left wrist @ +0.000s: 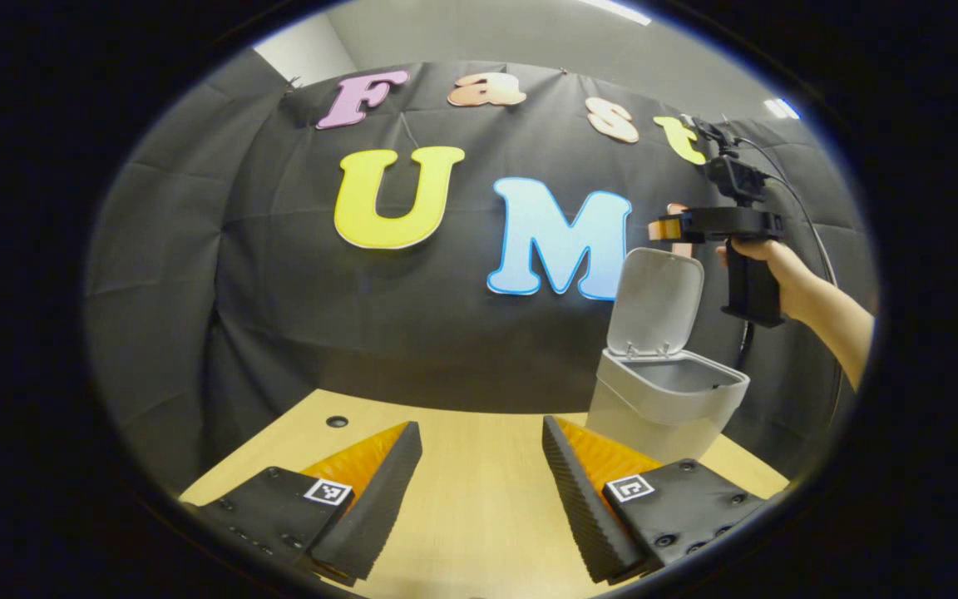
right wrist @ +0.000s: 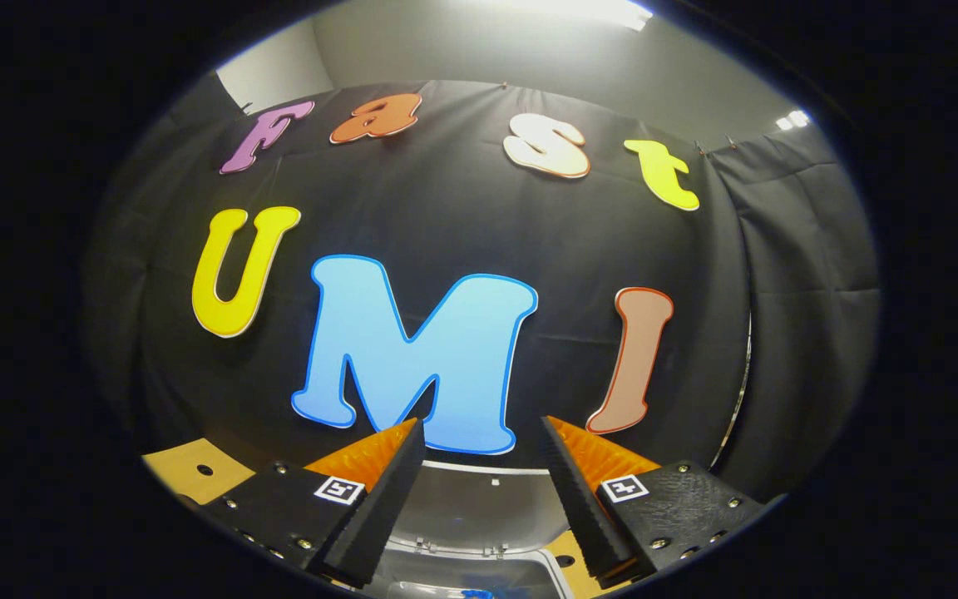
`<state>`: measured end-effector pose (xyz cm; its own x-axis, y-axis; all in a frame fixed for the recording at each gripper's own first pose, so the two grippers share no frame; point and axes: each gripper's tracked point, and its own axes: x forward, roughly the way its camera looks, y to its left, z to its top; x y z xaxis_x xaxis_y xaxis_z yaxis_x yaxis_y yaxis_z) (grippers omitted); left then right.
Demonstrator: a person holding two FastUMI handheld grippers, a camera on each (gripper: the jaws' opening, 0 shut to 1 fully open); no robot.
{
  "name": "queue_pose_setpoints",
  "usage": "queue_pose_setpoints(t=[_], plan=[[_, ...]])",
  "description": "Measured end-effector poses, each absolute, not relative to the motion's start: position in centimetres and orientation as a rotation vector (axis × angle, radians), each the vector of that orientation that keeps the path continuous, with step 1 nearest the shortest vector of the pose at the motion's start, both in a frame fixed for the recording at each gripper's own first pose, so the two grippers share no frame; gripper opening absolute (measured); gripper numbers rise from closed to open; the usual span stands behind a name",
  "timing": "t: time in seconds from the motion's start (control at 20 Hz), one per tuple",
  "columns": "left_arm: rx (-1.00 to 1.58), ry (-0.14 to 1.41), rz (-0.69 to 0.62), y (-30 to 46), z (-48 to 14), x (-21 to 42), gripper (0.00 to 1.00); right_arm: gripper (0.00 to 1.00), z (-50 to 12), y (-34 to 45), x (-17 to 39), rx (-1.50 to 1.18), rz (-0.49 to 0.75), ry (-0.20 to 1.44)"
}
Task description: Press the lid of the desktop garbage bin to open it, pick up the crumpled paper on the desktop and throw it into the bin, then pick up the pop can on the desktop and drop it into the bin, and finally close the garbage bin lid.
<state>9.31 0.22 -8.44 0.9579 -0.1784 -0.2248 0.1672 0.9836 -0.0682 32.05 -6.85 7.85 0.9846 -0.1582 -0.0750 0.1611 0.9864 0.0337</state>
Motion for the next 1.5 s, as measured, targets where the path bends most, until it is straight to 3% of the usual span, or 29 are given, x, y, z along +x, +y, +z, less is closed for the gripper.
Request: queue_pose_setpoints(t=[0.65,1.5], plan=[[-0.087,0.201,-0.112,1.9,-8.7,7.8,0.96,0.91,5.3,-7.5,32.9,0.251,-0.115,0.136],[-0.056,0.149,-0.139,-2.1,-7.4,2.7,0.96,0.91,2.2,-5.6,24.5,0.243,-0.047,0.179]])
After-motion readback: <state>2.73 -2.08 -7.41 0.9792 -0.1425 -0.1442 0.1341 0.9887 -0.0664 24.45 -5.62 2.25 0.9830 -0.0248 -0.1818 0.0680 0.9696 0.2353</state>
